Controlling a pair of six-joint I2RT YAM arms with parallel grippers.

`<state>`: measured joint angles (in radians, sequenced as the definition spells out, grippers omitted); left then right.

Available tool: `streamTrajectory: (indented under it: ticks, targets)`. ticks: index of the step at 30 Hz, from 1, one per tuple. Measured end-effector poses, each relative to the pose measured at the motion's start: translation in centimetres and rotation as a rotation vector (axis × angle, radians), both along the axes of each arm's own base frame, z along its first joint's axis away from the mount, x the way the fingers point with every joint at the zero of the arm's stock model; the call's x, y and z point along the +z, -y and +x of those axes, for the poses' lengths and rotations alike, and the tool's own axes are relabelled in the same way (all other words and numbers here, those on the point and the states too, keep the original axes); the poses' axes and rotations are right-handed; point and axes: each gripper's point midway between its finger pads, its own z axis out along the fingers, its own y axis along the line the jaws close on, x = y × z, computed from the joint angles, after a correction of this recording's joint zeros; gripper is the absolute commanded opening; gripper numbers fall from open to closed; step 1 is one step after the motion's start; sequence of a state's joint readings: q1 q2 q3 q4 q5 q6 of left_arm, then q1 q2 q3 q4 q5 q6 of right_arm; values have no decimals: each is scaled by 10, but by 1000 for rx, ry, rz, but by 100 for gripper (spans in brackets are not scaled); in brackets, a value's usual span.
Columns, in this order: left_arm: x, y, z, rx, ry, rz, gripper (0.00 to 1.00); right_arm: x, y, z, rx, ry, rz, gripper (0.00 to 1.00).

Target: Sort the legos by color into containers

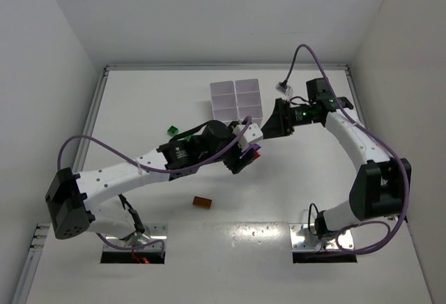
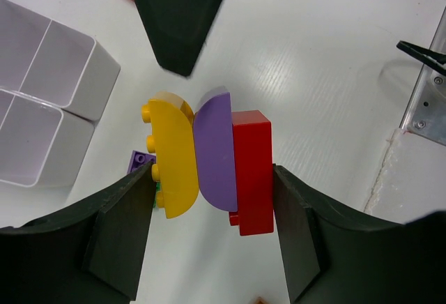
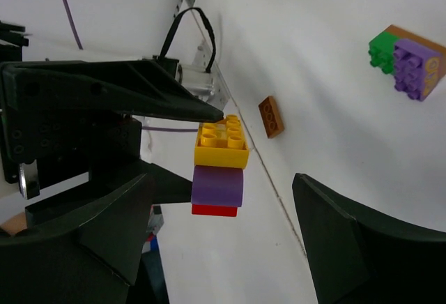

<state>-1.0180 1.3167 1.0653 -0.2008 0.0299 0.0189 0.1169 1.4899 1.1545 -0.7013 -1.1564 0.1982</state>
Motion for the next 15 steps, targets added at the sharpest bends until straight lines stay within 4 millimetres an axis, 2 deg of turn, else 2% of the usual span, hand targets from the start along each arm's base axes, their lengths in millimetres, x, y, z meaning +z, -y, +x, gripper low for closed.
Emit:
streamTrajectory:
  ticks: [5, 8, 9, 10, 13, 14, 15]
  targets:
    - [1, 2, 0, -4, 3, 0, 9, -7, -9, -15, 49, -21, -15, 81]
    - [1, 2, 0, -5, 4, 1, 9, -11, -12, -20, 69, -23, -25, 74]
    - [1, 2, 0, -5, 4, 2, 9, -12, -13, -21, 73, -22, -30, 71]
    - [2, 3, 1, -5, 7, 2, 9, -13, -14, -23, 78, -21, -34, 61]
    - [4, 4, 3, 1, 12, 0, 9, -16, -16, -27, 93, -19, -42, 51]
    - [4, 4, 3, 3, 13, 0, 9, -17, -16, -28, 96, -21, -44, 42]
    - [4, 3, 3, 4, 13, 1, 9, -18, -16, -29, 101, -20, -46, 37]
